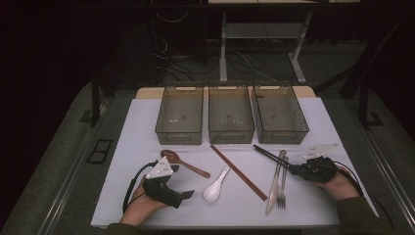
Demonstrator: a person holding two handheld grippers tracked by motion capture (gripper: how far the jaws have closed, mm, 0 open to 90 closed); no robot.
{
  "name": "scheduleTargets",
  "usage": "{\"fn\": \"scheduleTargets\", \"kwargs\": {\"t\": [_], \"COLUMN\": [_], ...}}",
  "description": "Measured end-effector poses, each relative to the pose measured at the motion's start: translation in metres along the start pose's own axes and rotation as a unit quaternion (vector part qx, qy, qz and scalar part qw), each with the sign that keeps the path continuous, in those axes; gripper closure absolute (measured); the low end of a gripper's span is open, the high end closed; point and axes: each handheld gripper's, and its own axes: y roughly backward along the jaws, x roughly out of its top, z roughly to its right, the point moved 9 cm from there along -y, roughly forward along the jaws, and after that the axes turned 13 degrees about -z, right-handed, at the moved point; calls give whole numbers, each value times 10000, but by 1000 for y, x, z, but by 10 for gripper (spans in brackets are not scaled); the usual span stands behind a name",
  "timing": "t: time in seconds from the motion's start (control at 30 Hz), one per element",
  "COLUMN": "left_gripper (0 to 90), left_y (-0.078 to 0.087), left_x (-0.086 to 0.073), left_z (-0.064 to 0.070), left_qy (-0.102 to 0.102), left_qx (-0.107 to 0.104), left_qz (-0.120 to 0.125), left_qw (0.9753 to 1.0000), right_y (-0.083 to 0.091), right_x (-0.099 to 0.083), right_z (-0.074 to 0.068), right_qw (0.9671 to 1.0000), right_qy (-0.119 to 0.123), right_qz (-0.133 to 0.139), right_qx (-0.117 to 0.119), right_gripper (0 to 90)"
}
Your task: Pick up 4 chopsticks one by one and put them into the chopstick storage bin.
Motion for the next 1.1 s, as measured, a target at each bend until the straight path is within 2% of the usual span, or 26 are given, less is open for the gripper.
{"fn": "scheduleTargets", "kwargs": {"t": [0.13, 0.3, 0.6, 0.77, 0.97, 1.1], "left_gripper": [0, 0, 0, 0, 0, 0], "left_y": [0, 0, 0, 0, -1, -1], "left_x": [0, 0, 0, -1, -2, -2], "left_z": [0, 0, -1, -2, -5, -4], "left_qy": [6, 4, 31, 31, 187, 200], "left_qx": [-2, -3, -11, -2, -72, -61], "left_qz": [0, -2, 29, 26, 99, 107], "left_qw": [10000, 10000, 10000, 10000, 9997, 9997], "right_y": [3, 13, 23, 27, 31, 33], "right_x": [0, 3, 9, 15, 26, 35], "right_z": [-1, -1, -2, -5, -6, -8], "right_qw": [9999, 9993, 9981, 9973, 9963, 9955], "right_qy": [-77, -110, -183, -182, -182, -207], "right_qz": [60, 274, 505, 607, 745, 823], "right_qx": [132, 222, 301, 358, 388, 412], "right_gripper": [852, 852, 852, 852, 852, 852]}}
